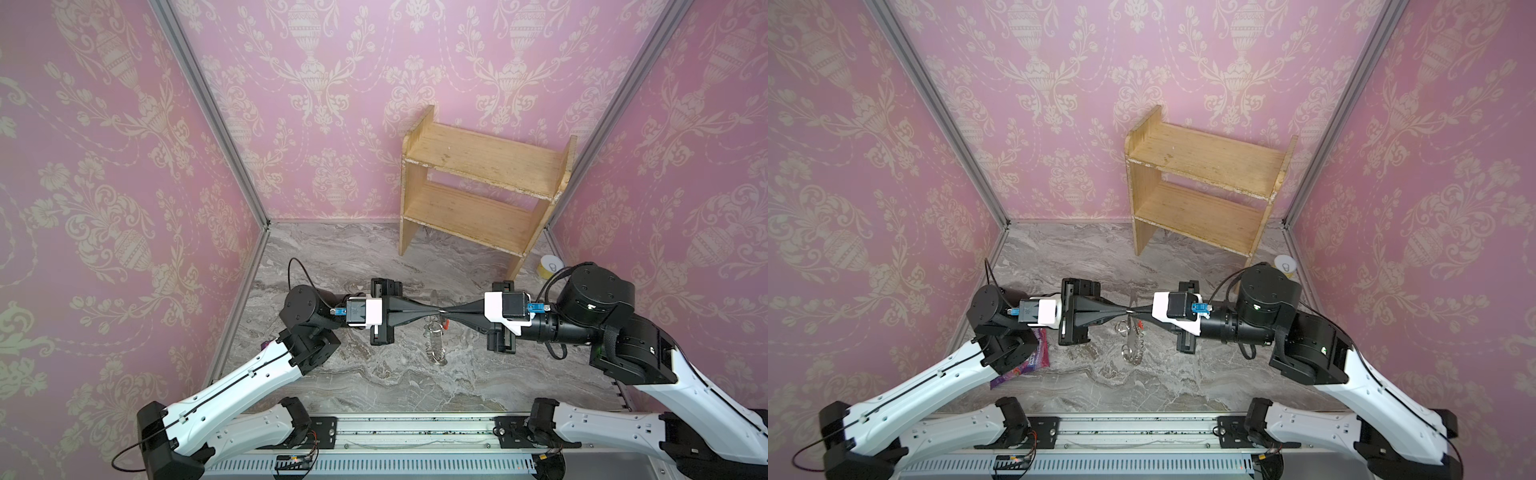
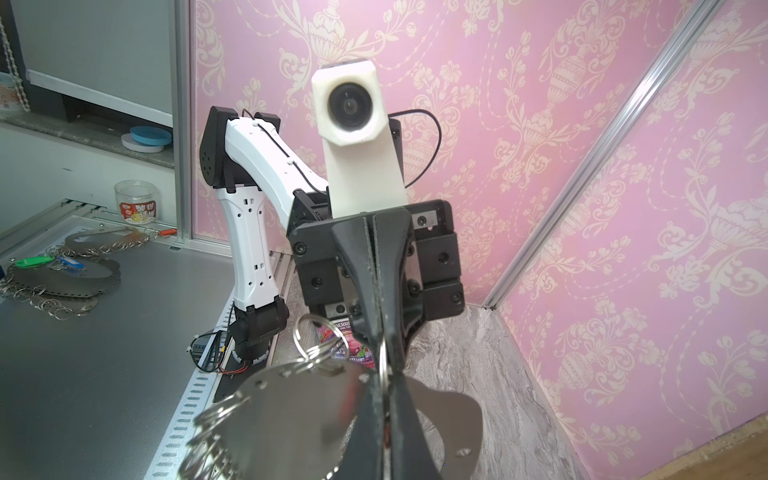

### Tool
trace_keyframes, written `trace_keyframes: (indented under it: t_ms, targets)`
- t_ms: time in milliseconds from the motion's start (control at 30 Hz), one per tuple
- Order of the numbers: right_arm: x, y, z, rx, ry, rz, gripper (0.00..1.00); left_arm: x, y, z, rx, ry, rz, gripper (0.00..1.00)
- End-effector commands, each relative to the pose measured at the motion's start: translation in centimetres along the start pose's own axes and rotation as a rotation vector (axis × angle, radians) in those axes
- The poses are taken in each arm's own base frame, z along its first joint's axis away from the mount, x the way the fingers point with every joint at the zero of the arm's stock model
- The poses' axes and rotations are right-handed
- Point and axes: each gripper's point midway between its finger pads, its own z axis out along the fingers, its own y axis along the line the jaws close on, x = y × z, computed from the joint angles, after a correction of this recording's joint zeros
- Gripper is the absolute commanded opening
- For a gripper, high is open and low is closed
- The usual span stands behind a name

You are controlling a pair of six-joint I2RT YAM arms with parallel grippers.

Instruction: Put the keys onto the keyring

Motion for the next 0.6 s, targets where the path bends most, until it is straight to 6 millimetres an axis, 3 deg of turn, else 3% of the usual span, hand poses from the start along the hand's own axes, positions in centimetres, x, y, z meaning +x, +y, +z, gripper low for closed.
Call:
trace_keyframes:
  t_ms: [0, 333, 567]
  targets:
    - [0.9, -0.5, -0.5, 0.029, 0.08, 0.032, 0.0, -1.8, 0.4, -0.5, -0.038, 0.011, 0.026, 0.0]
    - [2.5, -1.0, -0.5, 0.042, 0.223, 0.075, 0.0, 0.0, 0.9, -1.3, -0.097, 0.197, -0.064, 0.37]
    - [3.5, -1.6, 0.0, 0.035, 0.346, 0.101, 0.0, 3.2, 1.1, -2.5, -0.116, 0.461, -0.114, 0.47]
